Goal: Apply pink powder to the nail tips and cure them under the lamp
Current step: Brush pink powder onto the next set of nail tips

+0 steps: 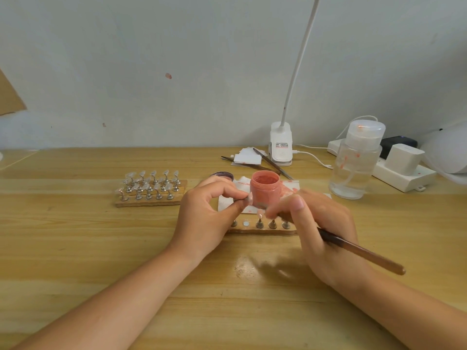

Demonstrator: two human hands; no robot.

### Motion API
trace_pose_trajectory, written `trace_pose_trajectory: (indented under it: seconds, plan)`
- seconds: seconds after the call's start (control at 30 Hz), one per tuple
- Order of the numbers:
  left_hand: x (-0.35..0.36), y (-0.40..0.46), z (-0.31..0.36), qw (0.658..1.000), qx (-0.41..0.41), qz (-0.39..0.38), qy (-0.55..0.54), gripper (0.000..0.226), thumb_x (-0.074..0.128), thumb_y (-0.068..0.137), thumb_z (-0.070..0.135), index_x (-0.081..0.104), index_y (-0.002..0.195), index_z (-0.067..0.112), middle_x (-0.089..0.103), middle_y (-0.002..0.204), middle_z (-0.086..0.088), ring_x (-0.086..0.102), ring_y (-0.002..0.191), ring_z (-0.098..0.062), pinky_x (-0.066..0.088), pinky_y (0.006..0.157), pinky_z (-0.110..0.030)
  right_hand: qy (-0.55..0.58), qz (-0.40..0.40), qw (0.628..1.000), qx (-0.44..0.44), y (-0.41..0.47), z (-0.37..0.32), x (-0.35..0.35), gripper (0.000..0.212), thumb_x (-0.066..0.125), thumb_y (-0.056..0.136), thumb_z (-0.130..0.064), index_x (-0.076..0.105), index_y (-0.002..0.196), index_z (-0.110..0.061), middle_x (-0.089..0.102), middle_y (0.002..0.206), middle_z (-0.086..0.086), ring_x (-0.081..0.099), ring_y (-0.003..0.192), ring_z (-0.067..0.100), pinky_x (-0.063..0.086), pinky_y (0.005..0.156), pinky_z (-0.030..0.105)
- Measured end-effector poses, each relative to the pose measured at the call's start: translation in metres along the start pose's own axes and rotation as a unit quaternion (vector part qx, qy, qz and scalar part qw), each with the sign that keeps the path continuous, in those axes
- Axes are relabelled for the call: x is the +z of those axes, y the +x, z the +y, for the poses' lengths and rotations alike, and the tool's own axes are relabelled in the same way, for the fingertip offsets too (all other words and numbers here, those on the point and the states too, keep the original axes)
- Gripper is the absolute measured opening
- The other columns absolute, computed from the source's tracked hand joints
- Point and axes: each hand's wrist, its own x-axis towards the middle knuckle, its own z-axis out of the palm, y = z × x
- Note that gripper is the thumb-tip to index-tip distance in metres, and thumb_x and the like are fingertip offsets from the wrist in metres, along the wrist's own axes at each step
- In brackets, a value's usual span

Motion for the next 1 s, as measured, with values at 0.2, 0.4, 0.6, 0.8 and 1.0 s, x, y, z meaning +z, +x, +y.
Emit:
trace_pose_trajectory:
  seconds: [0.2, 0.4, 0.6, 0.8, 1.0]
  plan:
    - [0.0000, 0.0000, 0.0006, 1.000, -0.001, 0.004, 0.002, 0.025, 0.075, 0.069, 0.001, 0.065, 0.065, 0.024, 0.060, 0.074, 0.013, 0.056, 0.078, 0.006, 0.037, 0.075, -0.004, 0.008, -0.018, 1.000, 0.005, 0.0001, 0.0001, 0.0001, 0.054, 0.030, 0.098, -0.034, 0.069, 0.069, -0.012, 0.064, 0.068, -0.009, 0.056, 0.068, 0.000, 0.040, 0.064, 0.019]
    - [0.0001, 0.0001, -0.0006, 1.000, 0.002, 0.004, 0.005, 0.024, 0.075, 0.069, 0.000, 0.065, 0.067, 0.022, 0.060, 0.075, 0.013, 0.056, 0.078, 0.006, 0.037, 0.075, -0.004, -0.008, -0.011, 1.000, 0.020, 0.0004, 0.0002, 0.0018, 0.047, 0.034, 0.096, -0.034, 0.070, 0.074, -0.013, 0.064, 0.073, -0.011, 0.056, 0.071, 0.000, 0.042, 0.065, 0.022]
    - [0.0001, 0.0004, 0.0001, 1.000, 0.005, 0.004, 0.005, 0.023, 0.075, 0.068, 0.000, 0.065, 0.067, 0.021, 0.060, 0.075, 0.011, 0.056, 0.078, 0.005, 0.038, 0.075, -0.004, -0.018, 0.005, 1.000, 0.012, 0.0014, -0.0016, 0.0012, 0.043, 0.035, 0.096, -0.030, 0.070, 0.077, -0.012, 0.064, 0.077, -0.013, 0.057, 0.073, 0.002, 0.042, 0.064, 0.023]
    - [0.0006, 0.0002, 0.0004, 1.000, 0.000, 0.003, 0.003, 0.021, 0.075, 0.068, 0.000, 0.066, 0.066, 0.018, 0.060, 0.074, 0.013, 0.055, 0.078, 0.008, 0.036, 0.075, -0.003, -0.002, -0.007, 1.000, 0.005, 0.0012, -0.0021, 0.0011, 0.049, 0.033, 0.097, -0.032, 0.069, 0.070, -0.012, 0.063, 0.070, -0.010, 0.057, 0.068, 0.003, 0.043, 0.063, 0.025]
    - [0.0004, -0.0001, -0.0001, 1.000, -0.003, 0.004, 0.003, 0.022, 0.075, 0.069, 0.001, 0.066, 0.066, 0.021, 0.060, 0.075, 0.013, 0.056, 0.080, 0.004, 0.036, 0.075, -0.004, 0.001, -0.023, 0.999, 0.027, 0.0018, -0.0022, 0.0012, 0.045, 0.036, 0.095, -0.032, 0.069, 0.070, -0.014, 0.064, 0.069, -0.009, 0.056, 0.068, 0.001, 0.041, 0.064, 0.019]
